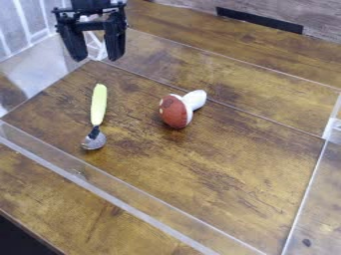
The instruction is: Move the green spoon to the left
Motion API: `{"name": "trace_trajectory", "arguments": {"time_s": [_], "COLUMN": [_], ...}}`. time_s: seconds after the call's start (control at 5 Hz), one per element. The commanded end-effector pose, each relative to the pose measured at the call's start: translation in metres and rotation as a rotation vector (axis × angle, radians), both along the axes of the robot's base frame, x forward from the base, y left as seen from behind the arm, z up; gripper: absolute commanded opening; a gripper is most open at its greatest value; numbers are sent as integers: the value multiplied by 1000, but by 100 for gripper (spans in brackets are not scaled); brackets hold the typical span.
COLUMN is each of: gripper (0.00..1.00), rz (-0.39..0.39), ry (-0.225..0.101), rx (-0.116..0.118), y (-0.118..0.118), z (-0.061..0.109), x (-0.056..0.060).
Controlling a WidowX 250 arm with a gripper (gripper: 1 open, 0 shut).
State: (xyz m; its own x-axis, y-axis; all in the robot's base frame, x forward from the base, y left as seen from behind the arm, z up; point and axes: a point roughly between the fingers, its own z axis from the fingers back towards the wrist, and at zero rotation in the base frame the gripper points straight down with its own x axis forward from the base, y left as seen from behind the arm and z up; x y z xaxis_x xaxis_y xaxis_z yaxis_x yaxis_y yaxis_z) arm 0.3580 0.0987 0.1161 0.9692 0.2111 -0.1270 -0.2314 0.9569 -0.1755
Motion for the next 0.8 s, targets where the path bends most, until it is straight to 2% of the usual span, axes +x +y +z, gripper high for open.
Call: {"name": "trace_trajectory", "arguments": {"time_s": [0.0,0.4,0.6], "gripper": [100,100,100], "rz": [-12,-13,19], "ry": [-62,-52,-56], "rx": [20,5,4], "y": [6,-9,-9], "z": [24,1,-10], "x": [6,10,10]}}
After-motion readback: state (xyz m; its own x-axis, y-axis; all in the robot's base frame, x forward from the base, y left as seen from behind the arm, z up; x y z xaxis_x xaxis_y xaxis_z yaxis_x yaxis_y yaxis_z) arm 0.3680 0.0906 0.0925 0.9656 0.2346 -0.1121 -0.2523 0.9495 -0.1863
